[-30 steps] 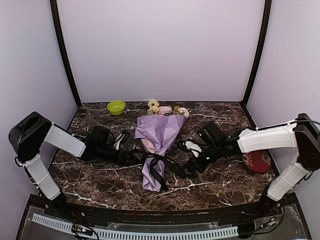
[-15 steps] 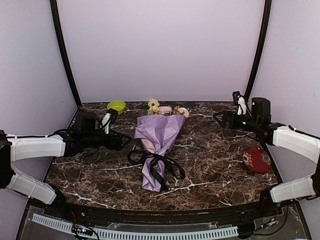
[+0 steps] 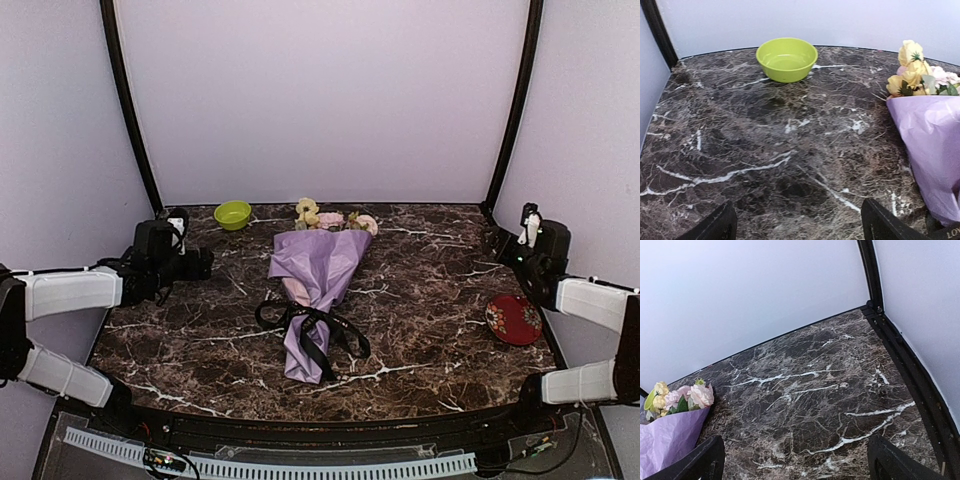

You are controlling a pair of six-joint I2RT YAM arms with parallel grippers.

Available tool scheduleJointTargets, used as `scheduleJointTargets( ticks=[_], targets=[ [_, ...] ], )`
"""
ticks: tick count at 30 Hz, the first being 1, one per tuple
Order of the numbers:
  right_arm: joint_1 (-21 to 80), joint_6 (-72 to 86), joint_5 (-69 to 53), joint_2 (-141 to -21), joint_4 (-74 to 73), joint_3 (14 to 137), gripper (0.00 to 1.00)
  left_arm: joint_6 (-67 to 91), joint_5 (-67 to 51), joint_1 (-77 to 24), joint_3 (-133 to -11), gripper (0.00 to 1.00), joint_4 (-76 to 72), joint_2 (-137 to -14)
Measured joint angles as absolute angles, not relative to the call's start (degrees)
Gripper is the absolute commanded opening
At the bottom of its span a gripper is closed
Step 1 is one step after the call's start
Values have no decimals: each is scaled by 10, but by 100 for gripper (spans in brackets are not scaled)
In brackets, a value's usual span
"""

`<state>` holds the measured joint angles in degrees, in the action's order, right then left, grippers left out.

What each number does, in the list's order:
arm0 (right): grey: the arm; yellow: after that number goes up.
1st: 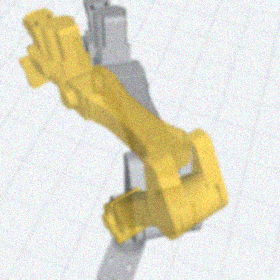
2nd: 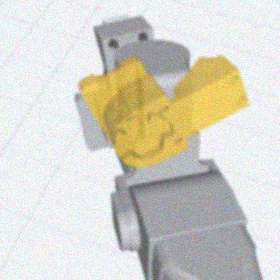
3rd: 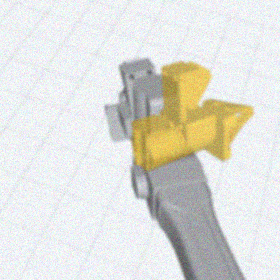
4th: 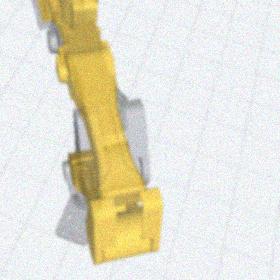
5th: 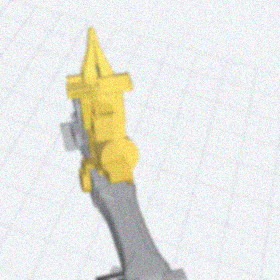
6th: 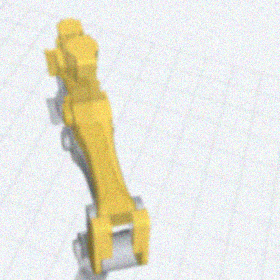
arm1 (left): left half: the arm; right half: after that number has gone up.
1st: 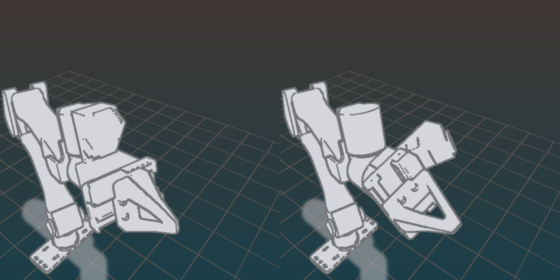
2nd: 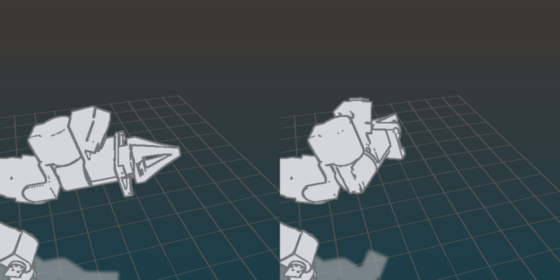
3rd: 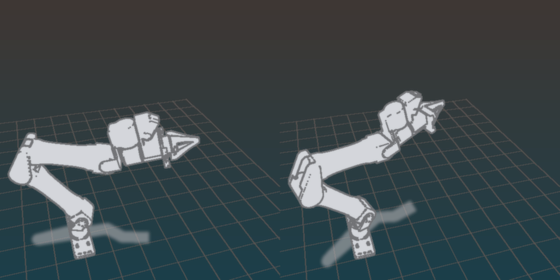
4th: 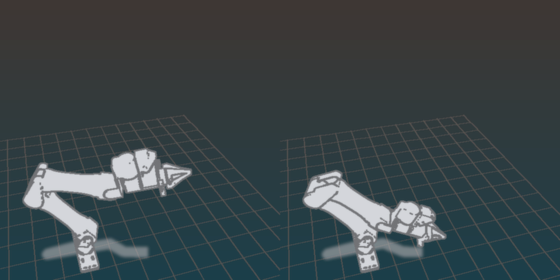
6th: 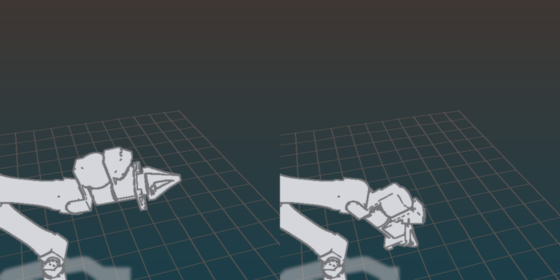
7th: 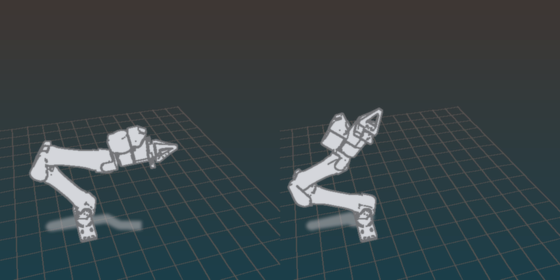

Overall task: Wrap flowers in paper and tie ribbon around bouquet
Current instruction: Reset both arms

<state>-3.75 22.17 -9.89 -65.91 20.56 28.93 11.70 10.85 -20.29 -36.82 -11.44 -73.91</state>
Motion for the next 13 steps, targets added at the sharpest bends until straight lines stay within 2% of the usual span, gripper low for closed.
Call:
scheduleJointTargets(
  ticks=[13],
  targets=[
    [-38,231,-34,-642,246,249,100,98,172,-192,-318,88,-156,-730]
  ],
)
